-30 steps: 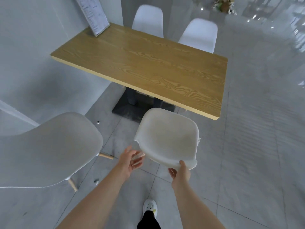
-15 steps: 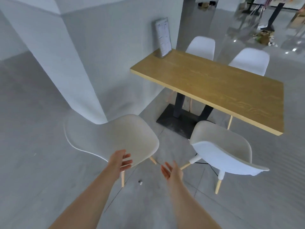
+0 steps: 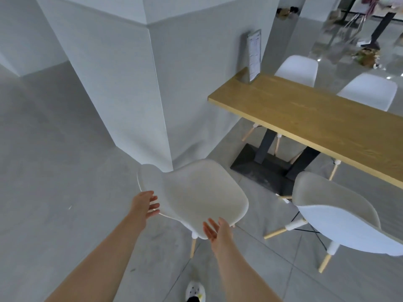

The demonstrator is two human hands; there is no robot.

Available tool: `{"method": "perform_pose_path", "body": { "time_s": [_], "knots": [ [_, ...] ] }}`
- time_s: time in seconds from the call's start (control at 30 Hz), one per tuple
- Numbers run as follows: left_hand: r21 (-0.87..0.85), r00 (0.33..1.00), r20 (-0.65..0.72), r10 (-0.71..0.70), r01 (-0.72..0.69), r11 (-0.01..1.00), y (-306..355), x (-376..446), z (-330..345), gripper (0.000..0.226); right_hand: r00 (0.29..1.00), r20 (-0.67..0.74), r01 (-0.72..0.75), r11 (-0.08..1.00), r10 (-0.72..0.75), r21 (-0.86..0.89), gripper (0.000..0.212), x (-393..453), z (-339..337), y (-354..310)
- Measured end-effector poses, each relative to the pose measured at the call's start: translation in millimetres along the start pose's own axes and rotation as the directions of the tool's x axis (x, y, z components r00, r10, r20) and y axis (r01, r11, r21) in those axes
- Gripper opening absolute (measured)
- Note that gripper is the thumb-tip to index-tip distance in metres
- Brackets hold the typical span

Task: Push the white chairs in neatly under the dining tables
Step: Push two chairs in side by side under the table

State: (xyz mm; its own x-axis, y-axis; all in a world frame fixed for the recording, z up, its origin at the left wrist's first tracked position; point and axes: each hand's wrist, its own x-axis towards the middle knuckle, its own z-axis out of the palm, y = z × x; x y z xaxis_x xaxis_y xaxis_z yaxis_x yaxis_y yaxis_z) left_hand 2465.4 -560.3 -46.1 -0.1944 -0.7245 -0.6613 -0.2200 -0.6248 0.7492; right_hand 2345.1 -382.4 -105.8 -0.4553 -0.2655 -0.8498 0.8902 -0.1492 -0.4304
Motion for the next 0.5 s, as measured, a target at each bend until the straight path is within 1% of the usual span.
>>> {"method": "perform_pose_path", "body": {
  "time_s": [0.07, 0.17, 0.3, 0.4, 0.43, 0.5],
  "knots": [
    [0.024, 0.999, -0.022, -0.030, 0.030, 0.999, 13.1, 22.7, -15.4, 0.013, 0.999, -0.038, -0.028, 0.999, 0.029, 0.015, 0.042, 11.4, 24.0, 18.6],
    [0.072, 0.998, -0.046, -0.045, 0.049, 0.996, 33.0, 57.3, -34.3, 0.011, 0.997, -0.055, -0.045, 0.999, 0.046, 0.023, 0.039, 19.3, 58.2, 45.0],
    [0.111, 0.997, -0.025, -0.067, 0.069, 0.991, 48.1, 95.1, -41.3, 0.008, 0.994, -0.101, -0.036, 0.998, 0.040, 0.046, 0.024, 24.4, 87.0, 58.4],
    [0.192, 0.990, 0.075, -0.119, 0.103, 0.976, 58.3, 124.1, -41.5, 0.011, 0.978, -0.206, -0.007, 0.993, 0.031, 0.118, 0.016, 35.1, 105.9, 73.5],
    [0.196, 0.985, 0.107, -0.134, 0.112, 0.974, 59.8, 130.5, -40.5, 0.014, 0.969, -0.246, 0.008, 0.989, 0.029, 0.148, 0.016, 37.7, 108.6, 78.1],
    [0.246, 0.966, 0.198, -0.164, 0.113, 0.963, 66.4, 146.6, -40.9, 0.012, 0.923, -0.382, 0.060, 0.969, 0.038, 0.241, 0.021, 42.3, 119.0, 93.0]
  ]
}}
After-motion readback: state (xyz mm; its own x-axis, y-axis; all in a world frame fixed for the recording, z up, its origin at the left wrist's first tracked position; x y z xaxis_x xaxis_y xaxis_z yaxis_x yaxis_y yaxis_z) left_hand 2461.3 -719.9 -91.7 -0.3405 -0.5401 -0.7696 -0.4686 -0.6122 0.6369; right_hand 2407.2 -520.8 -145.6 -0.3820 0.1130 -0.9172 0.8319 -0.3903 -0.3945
